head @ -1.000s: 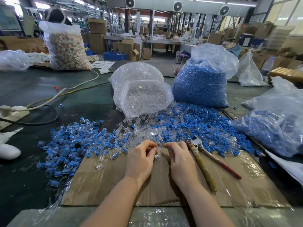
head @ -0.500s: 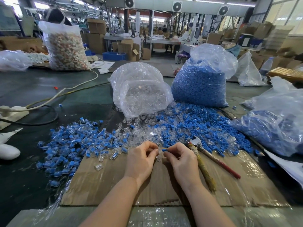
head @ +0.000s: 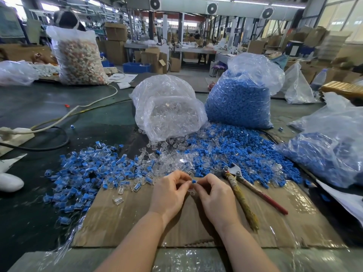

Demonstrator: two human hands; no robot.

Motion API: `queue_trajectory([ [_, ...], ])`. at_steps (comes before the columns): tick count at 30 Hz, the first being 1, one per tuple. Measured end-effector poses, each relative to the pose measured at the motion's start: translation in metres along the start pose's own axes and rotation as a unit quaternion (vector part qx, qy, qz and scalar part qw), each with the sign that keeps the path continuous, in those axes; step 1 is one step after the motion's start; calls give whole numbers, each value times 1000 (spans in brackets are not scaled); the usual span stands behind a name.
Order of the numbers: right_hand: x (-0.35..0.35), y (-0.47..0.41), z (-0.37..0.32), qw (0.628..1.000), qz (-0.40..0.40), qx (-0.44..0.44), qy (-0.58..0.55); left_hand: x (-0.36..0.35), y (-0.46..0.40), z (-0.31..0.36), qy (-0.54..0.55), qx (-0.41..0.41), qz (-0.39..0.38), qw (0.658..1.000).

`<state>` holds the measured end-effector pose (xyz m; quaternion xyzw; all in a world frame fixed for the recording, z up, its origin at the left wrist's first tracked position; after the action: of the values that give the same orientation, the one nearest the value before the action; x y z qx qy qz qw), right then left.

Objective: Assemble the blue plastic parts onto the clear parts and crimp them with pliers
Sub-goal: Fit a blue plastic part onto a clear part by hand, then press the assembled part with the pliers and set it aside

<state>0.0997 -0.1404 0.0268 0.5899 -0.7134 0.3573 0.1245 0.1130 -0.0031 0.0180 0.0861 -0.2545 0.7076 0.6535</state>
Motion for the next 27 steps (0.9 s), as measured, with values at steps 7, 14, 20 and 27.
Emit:
queue_trajectory([
  [7,0,-1,-3,1000,-2,14,16,-2,0,-1,16,10,-20,1000],
  [14,6,0,-15,998,23,53,-17,0,-1,-3,29,19,-14,999],
  [20,3,-1,-19,997,-5,69,-43,-1,-1,-2,27,13,-19,999],
  [27,2,-2,-16,997,-7,65,-37,-1,0,-1,30,13,-21,999],
])
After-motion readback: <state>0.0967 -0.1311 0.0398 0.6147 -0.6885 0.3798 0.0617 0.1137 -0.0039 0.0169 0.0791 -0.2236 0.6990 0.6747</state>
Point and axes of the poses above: each hand's wrist, its own y-axis away from the middle knuckle, its own x-axis out of the back of the hand, z = x × y, the point moved 10 cm from there along -y, towards the middle knuckle
